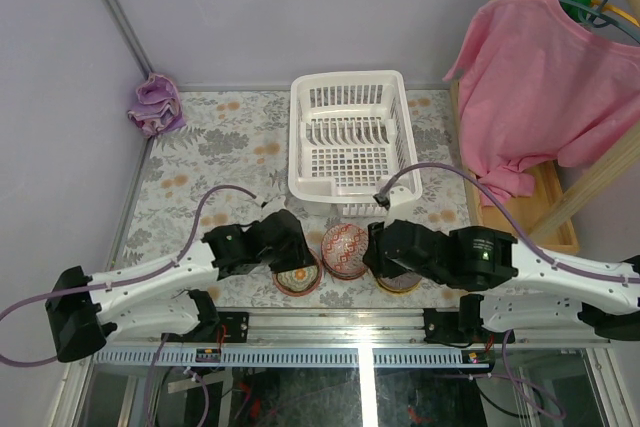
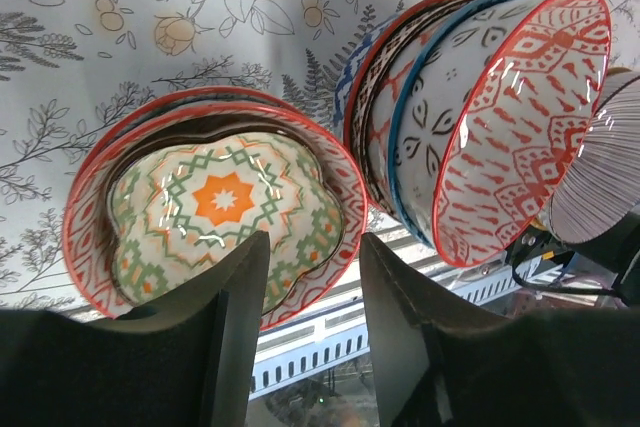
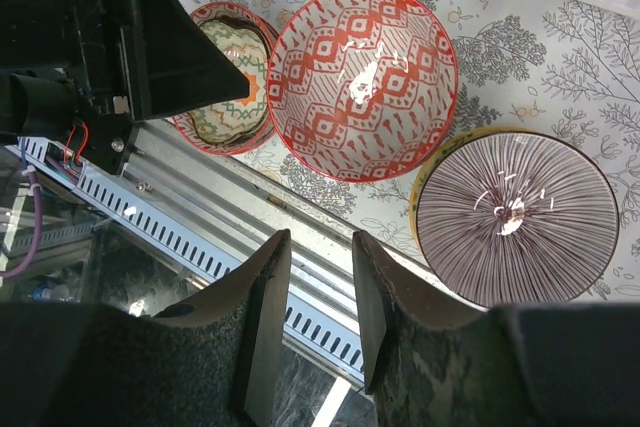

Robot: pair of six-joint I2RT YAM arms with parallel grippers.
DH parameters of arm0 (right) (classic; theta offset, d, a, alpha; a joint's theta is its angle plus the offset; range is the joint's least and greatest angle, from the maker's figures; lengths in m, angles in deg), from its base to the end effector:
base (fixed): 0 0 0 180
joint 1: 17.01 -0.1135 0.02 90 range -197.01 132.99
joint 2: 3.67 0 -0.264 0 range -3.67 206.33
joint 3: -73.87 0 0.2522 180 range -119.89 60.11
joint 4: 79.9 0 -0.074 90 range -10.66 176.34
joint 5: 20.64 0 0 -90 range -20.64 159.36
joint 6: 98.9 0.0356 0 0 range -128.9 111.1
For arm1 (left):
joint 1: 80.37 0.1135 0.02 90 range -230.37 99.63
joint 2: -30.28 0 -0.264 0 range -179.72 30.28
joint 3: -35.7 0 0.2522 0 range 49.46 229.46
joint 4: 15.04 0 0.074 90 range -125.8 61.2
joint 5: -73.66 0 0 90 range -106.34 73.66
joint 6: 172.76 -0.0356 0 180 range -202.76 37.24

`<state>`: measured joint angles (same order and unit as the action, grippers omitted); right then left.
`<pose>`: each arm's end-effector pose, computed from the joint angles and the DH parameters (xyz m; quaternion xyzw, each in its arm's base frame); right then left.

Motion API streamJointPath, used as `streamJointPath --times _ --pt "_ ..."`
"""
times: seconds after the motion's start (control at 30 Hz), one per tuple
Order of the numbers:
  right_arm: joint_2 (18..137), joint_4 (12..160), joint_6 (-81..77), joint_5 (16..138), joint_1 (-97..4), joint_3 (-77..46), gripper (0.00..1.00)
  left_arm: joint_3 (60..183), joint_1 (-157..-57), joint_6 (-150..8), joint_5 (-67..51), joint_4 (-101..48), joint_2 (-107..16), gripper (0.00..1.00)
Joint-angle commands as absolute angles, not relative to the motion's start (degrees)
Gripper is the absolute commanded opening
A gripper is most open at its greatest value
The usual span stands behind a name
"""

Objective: Load the bowls into the dish rack
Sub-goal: Adjust the bowl at the center of the board.

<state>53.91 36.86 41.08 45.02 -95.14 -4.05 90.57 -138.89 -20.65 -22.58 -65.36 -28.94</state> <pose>0.0540 0.1858 0.3516 -0.1362 0.8897 0.2667 0.3447 0.1075 -0.1682 0.2319 -0.0463 0.9505 -0.2376 0.1951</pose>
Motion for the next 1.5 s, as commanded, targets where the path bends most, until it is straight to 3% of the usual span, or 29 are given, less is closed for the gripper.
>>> streamJointPath --times 0.0,0.67,1.07,1.47 --pt "49.8 37.6 43.4 44.4 -95.3 -2.4 0.38 90.5 -140.6 -16.3 -28.4 -59.6 -31.5 0.40" --pt "47.4 37.6 42.8 46.0 -95.3 -0.2 0.37 88.5 -143.2 -13.8 -32.7 -57.9 -37.5 0.30" --pt "48.6 36.8 41.6 46.9 -95.3 -1.4 0.37 89.0 -143.3 -15.2 -33.8 -58.9 -40.9 0.00" --pt "57.0 43.5 38.3 53.3 -95.3 -3.5 0.36 89.8 -143.6 -16.7 -35.8 -67.9 -38.6 0.00"
